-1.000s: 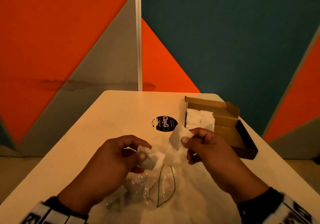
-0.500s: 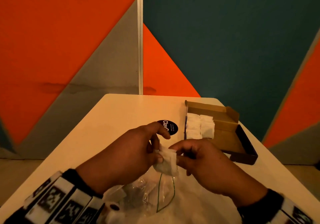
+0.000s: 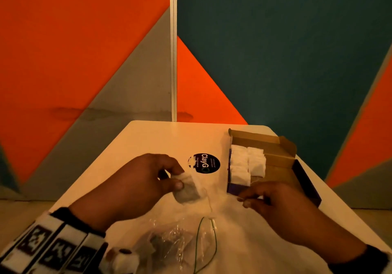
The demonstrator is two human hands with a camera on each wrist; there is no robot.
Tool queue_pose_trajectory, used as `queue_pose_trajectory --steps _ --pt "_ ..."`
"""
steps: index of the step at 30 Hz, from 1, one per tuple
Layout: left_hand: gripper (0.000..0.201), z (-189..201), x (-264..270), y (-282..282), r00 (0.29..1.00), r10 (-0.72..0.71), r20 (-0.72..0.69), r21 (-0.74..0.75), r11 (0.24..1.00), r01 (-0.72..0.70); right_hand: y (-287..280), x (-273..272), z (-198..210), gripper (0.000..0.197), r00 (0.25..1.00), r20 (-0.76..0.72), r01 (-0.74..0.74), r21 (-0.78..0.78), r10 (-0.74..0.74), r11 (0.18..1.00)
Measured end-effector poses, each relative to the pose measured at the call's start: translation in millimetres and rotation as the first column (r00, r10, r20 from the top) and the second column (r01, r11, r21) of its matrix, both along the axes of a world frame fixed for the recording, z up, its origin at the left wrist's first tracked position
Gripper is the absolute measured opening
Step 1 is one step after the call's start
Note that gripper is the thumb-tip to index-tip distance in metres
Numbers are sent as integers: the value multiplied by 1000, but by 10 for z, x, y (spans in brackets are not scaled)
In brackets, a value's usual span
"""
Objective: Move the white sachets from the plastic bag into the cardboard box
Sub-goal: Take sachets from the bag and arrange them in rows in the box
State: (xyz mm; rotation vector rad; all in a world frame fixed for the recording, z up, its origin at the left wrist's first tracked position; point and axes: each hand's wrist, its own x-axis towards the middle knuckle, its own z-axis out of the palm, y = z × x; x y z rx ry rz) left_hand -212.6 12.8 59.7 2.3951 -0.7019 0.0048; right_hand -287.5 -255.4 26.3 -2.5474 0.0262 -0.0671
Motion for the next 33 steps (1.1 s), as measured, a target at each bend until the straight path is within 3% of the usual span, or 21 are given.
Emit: queue_pose_trajectory --steps 6,10,13,16,20,22,24,27,31,33 --pt "8 -128 61 130 987 -23 -159 -249 968 -18 -291 -70 -125 23 992 -33 123 103 -120 987" --pt "8 -228 -19 35 960 -54 -274 -399 915 -62 -180 -46 -124 29 974 112 165 252 -198 953" --pt "9 -304 -77 -39 943 -72 -326 -442 893 -84 112 -24 4 27 961 207 55 509 -183 859" --pt "9 -347 -146 -148 911 -126 -392 -502 859 -97 433 -11 73 35 970 241 -143 705 -45 695" --pt "11 -418 -178 -218 884 -159 -440 -553 823 -128 652 73 -2 35 980 189 -188 808 57 559" --pt "17 -454 -187 -246 874 -165 -457 -581 799 -153 684 99 -56 31 985 164 -162 832 44 530" --pt "10 -468 -210 -257 859 -154 -489 -600 774 -204 691 136 -105 27 987 159 -140 848 7 511" --pt "9 -490 -237 -263 834 -143 -533 -615 742 -266 665 162 -137 27 991 117 -70 856 -58 512" --pt "11 -495 -248 -270 824 -118 -555 -600 743 -298 624 122 -125 38 985 148 -50 747 -93 662" --pt "11 -492 -236 -241 848 -80 -523 -583 760 -287 616 104 -96 36 981 161 -47 728 -104 684"
